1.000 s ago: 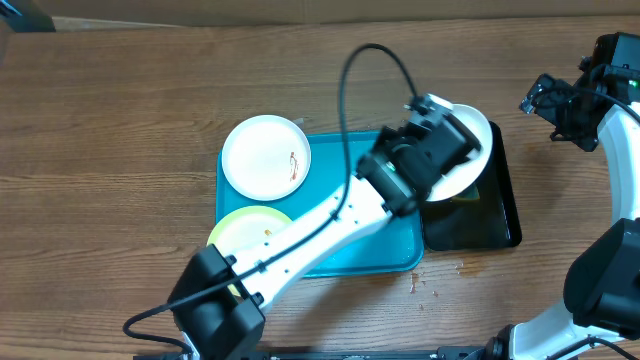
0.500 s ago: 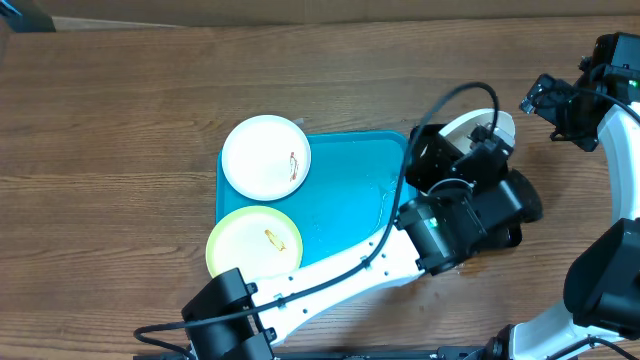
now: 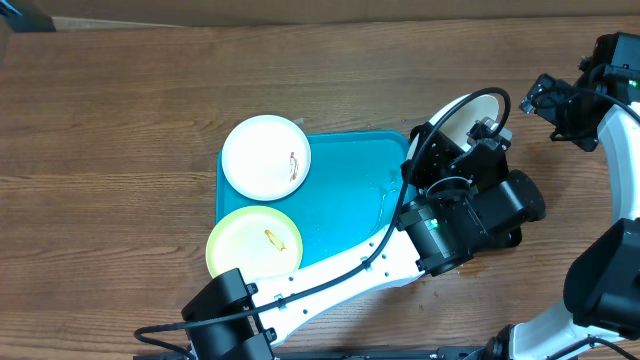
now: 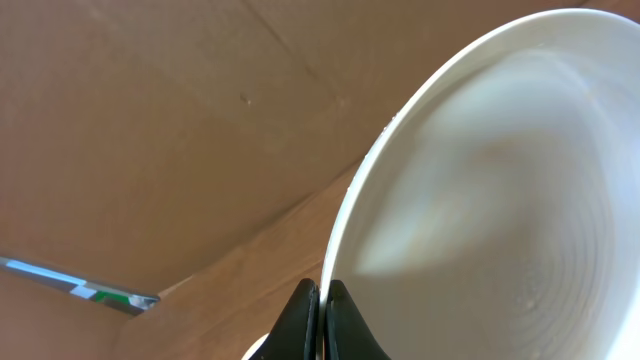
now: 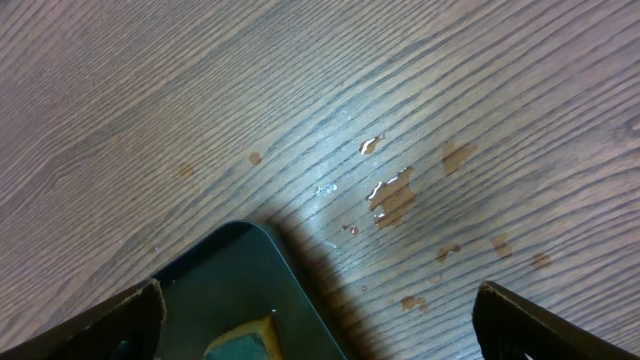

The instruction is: Clean dirty plates on tray and stack at the side

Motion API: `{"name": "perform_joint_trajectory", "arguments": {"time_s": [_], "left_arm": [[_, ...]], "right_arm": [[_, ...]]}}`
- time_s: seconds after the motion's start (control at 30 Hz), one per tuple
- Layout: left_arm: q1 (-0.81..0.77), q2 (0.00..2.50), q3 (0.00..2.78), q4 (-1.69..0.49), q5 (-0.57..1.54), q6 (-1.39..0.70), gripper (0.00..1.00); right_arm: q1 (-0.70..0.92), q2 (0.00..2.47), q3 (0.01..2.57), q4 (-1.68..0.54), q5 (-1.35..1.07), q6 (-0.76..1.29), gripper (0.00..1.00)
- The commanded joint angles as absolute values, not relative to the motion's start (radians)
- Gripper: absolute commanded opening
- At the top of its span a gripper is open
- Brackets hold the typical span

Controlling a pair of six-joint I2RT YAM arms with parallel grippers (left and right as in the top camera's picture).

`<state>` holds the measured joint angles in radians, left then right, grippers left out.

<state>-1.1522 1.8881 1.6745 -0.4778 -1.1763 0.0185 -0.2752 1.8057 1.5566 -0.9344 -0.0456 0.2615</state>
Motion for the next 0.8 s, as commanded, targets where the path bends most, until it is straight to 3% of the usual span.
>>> {"name": "perform_joint_trajectory", "arguments": {"time_s": [0.0, 0.17, 0.4, 0.6, 0.77], "left_arm": [[-1.151, 1.898, 1.701, -0.472, -1.207, -0.050, 0.04], [-1.137, 1.898, 1.701, -0.525, -1.039, -0.095, 0.04], [-1.008, 1.898, 1.701, -0.638, -0.441, -0.279, 0.04], [-0.793, 1.888, 1.702, -0.672, 0.017, -0.323, 0.04], [-0.569, 1.860, 1.703, -0.735, 0.264, -0.323, 0.04]], "right_arm": [[-0.277, 1.794, 1.568, -0.929, -0.046, 0.266, 1.00], [-0.277, 1.794, 1.568, -0.929, -0.046, 0.266, 1.00], [-0.277, 1.794, 1.568, -0.929, -0.046, 0.266, 1.00], [-0.277, 1.794, 1.568, -0.929, -0.046, 0.266, 1.00], [-0.277, 1.794, 1.568, -0.929, -0.046, 0.266, 1.00]]}}
